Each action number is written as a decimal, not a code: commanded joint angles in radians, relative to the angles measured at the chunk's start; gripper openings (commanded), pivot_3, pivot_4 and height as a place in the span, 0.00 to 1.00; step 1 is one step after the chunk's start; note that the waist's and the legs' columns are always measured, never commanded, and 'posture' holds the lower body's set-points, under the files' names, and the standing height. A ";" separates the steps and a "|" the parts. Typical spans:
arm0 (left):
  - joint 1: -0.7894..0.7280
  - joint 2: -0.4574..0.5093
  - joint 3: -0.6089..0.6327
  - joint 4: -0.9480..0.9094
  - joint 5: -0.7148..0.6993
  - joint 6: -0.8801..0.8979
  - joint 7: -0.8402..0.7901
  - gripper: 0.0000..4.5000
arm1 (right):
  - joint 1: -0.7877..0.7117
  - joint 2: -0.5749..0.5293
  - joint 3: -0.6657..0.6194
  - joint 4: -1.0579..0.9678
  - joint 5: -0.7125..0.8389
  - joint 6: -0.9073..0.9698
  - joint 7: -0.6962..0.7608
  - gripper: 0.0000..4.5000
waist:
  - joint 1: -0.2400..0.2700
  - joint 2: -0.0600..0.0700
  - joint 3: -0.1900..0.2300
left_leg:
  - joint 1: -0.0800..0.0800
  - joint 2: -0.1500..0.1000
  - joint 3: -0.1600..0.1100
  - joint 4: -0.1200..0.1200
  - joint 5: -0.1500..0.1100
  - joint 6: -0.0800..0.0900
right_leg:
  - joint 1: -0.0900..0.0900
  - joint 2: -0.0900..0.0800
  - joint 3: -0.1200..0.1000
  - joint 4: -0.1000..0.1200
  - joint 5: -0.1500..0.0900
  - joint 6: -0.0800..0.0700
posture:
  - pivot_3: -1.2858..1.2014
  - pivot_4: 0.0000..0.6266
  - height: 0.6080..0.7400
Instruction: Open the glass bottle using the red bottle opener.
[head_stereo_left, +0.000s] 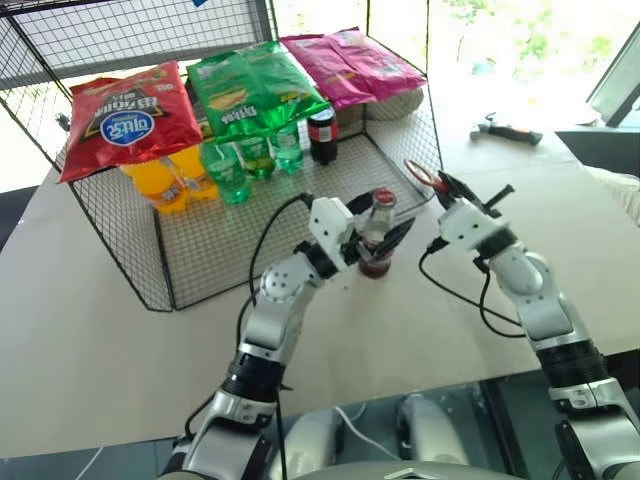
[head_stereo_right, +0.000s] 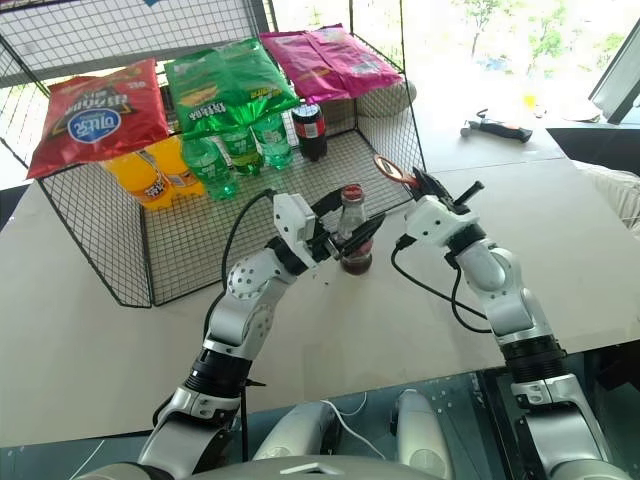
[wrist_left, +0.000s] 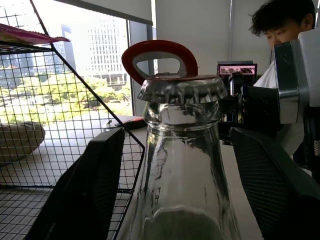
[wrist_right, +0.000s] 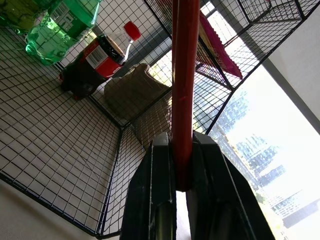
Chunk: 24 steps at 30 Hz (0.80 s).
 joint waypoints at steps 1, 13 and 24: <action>0.003 0.007 -0.011 -0.030 0.017 -0.006 0.001 0.35 | -0.020 0.004 -0.003 -0.027 -0.001 -0.016 -0.011 0.00 | 0.000 0.000 0.000 | 0.000 0.000 0.000 0.000 0.000 0.000 | 0.000 0.000 0.000 0.000 0.000 0.000 | 0.52 0.24 1.00; 0.017 0.038 -0.021 0.014 0.040 -0.012 0.003 0.32 | 0.034 0.020 0.090 -0.082 -0.063 -0.051 0.020 0.00 | 0.000 -0.001 -0.002 | 0.003 0.000 0.001 0.002 0.000 0.000 | 0.003 0.000 0.001 0.001 0.000 0.000 | 0.52 0.24 1.00; 0.012 0.056 -0.032 0.035 0.059 0.010 0.013 0.32 | 0.054 0.000 0.112 -0.059 -0.106 -0.115 0.001 0.00 | 0.000 -0.001 -0.004 | 0.005 0.000 0.003 0.002 0.000 0.000 | 0.004 0.001 0.003 0.002 0.000 0.000 | 0.52 0.24 1.00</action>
